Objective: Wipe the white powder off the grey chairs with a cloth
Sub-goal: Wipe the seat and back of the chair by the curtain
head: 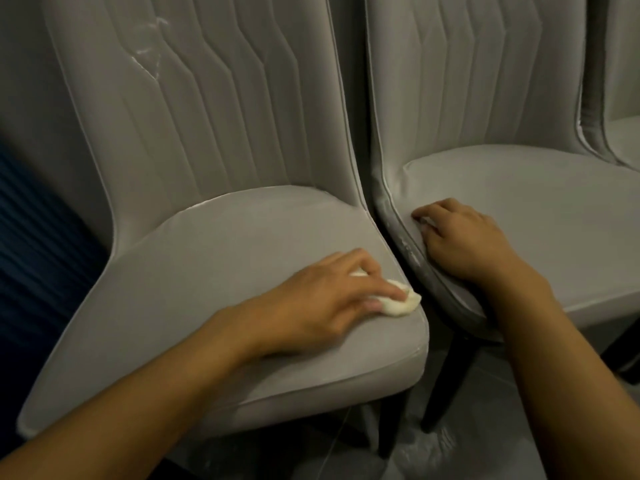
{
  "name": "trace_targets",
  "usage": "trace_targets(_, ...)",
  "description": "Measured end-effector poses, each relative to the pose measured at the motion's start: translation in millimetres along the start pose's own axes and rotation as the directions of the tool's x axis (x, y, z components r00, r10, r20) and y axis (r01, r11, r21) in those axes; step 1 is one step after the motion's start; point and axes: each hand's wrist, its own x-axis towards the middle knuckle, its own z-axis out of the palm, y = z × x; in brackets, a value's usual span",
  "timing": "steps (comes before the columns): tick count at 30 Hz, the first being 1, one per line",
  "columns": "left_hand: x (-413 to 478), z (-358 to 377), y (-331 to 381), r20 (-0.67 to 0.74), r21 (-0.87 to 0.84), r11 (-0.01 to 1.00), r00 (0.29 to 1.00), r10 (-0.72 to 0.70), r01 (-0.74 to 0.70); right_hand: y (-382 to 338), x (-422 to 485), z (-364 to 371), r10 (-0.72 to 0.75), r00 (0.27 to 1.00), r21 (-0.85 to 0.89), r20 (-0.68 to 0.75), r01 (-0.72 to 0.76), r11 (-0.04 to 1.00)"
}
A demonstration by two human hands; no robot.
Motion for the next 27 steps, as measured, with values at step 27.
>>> trace_targets(27, -228, -29, 14, -0.235, 0.108, 0.897, 0.887, -0.396, 0.429, -179, -32, 44, -0.48, 0.839, 0.013, 0.255, 0.494, 0.869)
